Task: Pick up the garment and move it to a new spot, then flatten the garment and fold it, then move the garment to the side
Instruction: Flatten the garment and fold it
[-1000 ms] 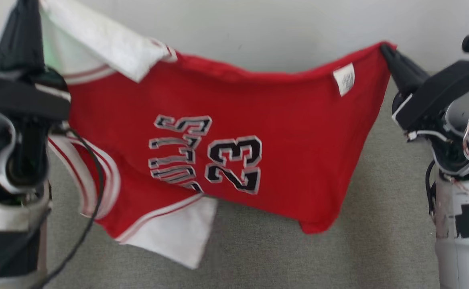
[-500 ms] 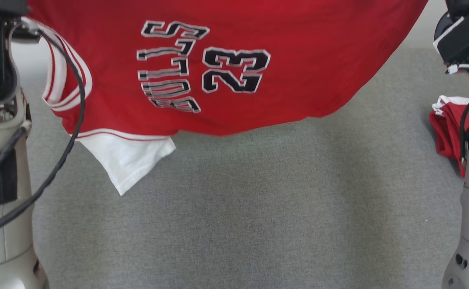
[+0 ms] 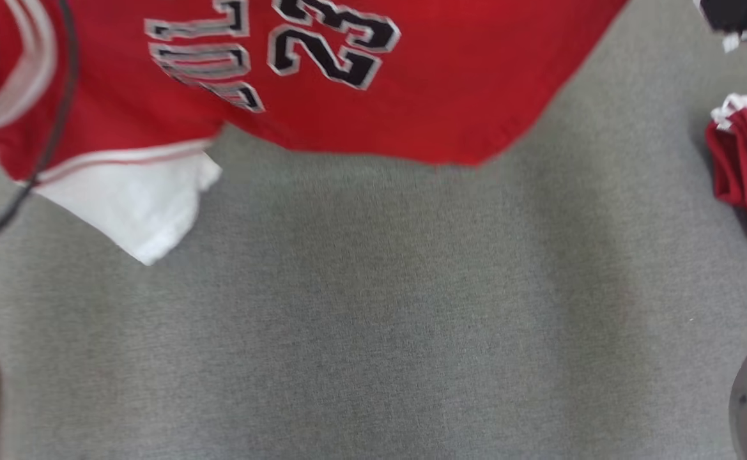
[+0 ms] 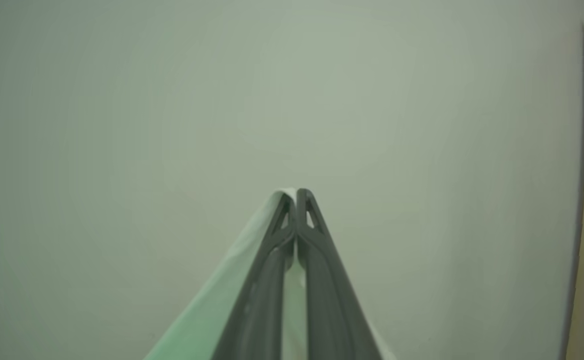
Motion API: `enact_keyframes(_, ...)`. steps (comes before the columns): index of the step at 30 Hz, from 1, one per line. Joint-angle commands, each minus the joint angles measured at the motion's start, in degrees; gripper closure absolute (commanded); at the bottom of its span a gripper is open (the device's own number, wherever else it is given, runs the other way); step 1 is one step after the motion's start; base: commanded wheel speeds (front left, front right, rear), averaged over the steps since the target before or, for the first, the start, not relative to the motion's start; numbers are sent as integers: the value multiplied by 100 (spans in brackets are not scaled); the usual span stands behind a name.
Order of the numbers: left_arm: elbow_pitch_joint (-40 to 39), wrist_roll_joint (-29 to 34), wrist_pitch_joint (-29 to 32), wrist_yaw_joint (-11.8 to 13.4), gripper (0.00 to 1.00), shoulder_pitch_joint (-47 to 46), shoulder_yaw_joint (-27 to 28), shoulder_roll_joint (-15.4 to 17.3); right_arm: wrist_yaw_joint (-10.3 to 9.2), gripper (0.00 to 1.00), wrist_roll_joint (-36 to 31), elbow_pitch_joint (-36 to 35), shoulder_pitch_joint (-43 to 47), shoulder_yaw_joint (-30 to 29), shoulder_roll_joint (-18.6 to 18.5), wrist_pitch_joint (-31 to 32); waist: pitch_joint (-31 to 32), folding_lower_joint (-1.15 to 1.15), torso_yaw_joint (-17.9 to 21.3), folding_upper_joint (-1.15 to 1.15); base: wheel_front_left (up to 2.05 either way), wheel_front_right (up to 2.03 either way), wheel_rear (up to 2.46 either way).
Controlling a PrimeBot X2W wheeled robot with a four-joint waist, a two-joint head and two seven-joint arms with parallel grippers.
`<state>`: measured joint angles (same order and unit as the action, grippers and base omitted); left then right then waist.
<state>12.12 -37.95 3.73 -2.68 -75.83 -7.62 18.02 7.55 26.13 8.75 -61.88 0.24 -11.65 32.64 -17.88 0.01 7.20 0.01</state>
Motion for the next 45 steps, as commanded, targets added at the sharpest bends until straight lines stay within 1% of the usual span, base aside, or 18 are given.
enact_keyframes(1,14,116,-83,-52,100,-165,-30,76,-15,100,-6,19,-141,33,-44,-85,-586,-1,154,-1,0,0,0)
enact_keyframes(5,84,762,-370,-239,100,-786,-412,427,-15,100,-112,170,-617,137,-42,-531,-1239,-1,327,-1,0,0,0)
enact_keyframes(9,110,1096,-961,-376,100,-1450,-589,592,-15,100,-291,422,-1166,156,-50,-1289,-1829,-1,494,-1,0,0,0)
enact_keyframes(13,157,1336,-1577,-425,100,-1896,-660,699,-15,100,-518,810,-1651,29,-17,-2149,-2179,-1,619,-1,0,0,0)
enact_keyframes(15,131,1446,-1767,-431,100,-2177,-576,685,-15,100,-682,966,-1897,-74,11,-2620,-2307,-1,660,-1,0,0,0)
enact_keyframes(18,3,1603,-1882,-427,100,-2573,-396,594,-15,100,-978,1140,-2204,-211,31,-3344,-2427,-1,732,-1,0,0,0)
enact_keyframes(20,-308,1693,-1890,-426,100,-2836,-217,455,-15,100,-1170,1198,-2379,-281,63,-3795,-2523,-1,779,-1,0,0,0)
enact_keyframes(23,-701,1789,-1889,-454,100,-2958,5,245,-15,100,-1554,1252,-2518,-220,-37,-4282,-2706,-1,795,-1,0,0,0)
enact_keyframes(25,-785,1796,-1890,-477,100,-2791,72,195,-15,100,-1759,1314,-2519,-203,-54,-4480,-2843,-1,791,-1,0,0,0)
enact_keyframes(28,-777,1711,-1891,-476,100,-2399,2,281,-15,100,-2025,1433,-2337,-96,-46,-4638,-2995,-1,797,-1,0,0,0)
enact_keyframes(30,-873,1594,-1892,-479,100,-2131,-105,406,-16,100,-2165,1523,-2203,74,-86,-4682,-3059,-1,788,-1,0,0,0)
enact_keyframes(34,-1053,1205,-1892,-478,100,-1448,-171,591,-16,100,-2169,1709,-1955,452,-179,-4712,-3055,-1,698,-1,0,0,0)
enact_keyframes(37,-1228,900,-1892,-476,100,-826,-93,621,-16,100,-2020,1832,-1743,739,-264,-4589,-2903,-1,581,-1,0,0,0)
enact_keyframes(38,-1273,786,-1892,-476,100,-619,-50,648,-16,100,-1917,1876,-1644,817,-307,-4460,-2836,-1,544,-1,0,0,0)
enact_keyframes(39,-1254,624,-1893,-475,100,-388,19,654,-16,100,-1816,1848,-1566,956,-345,-4386,-2761,-1,515,-1,0,0,0)
enact_keyframes(40,-1254,624,-1893,-475,100,-388,19,654,-16,100,-1816,1848,-1566,956,-345,-4386,-2761,-1,515,-1,0,0,0)
enact_keyframes(45,-1385,56,-1707,-473,100,713,112,759,-16,100,-1255,1572,-1070,1364,-566,-3762,-2385,-1,344,-1,0,0,0)
